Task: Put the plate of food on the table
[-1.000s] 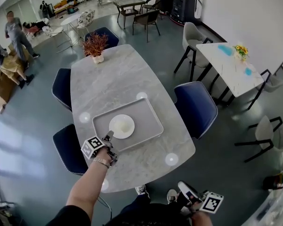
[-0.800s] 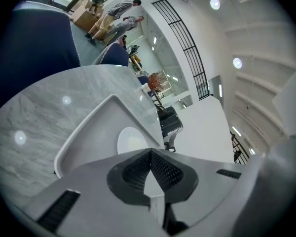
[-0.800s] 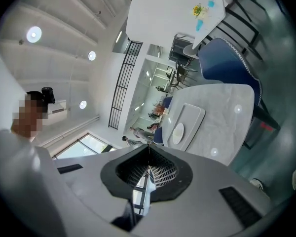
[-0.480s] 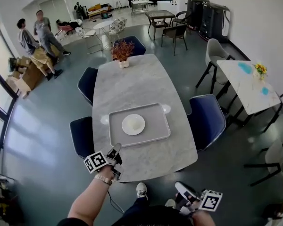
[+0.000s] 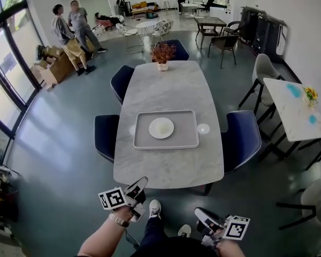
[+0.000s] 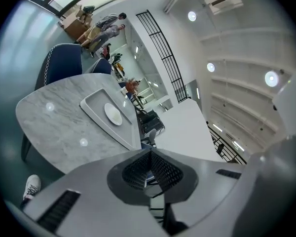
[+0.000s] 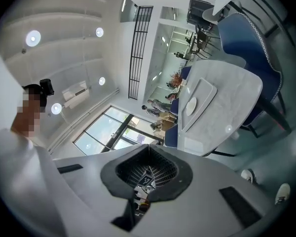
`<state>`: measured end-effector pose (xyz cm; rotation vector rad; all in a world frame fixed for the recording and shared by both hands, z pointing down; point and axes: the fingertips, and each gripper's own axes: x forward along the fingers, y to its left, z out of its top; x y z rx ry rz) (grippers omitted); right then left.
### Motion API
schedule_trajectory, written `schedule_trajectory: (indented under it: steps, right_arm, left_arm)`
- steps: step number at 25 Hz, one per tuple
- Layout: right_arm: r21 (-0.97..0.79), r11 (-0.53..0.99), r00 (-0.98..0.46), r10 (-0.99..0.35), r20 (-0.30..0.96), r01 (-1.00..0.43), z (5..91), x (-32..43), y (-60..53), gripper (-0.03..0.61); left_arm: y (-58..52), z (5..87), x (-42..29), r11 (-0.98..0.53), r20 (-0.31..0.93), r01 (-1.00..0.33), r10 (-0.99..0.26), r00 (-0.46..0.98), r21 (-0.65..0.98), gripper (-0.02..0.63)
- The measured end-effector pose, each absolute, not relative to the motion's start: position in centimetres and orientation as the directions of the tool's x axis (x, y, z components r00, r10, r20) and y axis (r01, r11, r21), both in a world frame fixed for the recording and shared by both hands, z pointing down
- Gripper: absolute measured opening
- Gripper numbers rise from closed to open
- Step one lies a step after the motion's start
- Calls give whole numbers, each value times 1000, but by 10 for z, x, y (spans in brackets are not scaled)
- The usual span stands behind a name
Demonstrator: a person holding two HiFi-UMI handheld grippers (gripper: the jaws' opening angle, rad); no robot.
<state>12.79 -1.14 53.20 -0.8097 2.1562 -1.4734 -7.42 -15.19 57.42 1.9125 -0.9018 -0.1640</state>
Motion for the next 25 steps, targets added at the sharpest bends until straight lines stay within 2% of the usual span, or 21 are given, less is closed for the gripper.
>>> schedule_trajectory:
  steps: [6, 12, 17, 25]
  right_arm:
    - [-936, 284, -801, -599, -5, -207, 537, 118, 12, 11]
    - [-932, 313, -840, -543, -19, -181, 532, 96, 21, 12]
    - [-931, 313, -840, -542, -12, -188, 531, 72, 27, 12]
    - [-929, 317, -836, -549, -16, -191, 524, 20, 44, 11]
  left_arm:
    - [-62, 569, -58, -306, 261, -508, -588, 766, 805, 6]
    - [-4, 551, -50, -384, 194, -433, -523, 830, 816, 6]
    - [24, 546, -54, -420, 199, -420, -474, 858, 804, 6]
    - [49, 534, -77, -452, 142, -318, -381, 914, 833, 6]
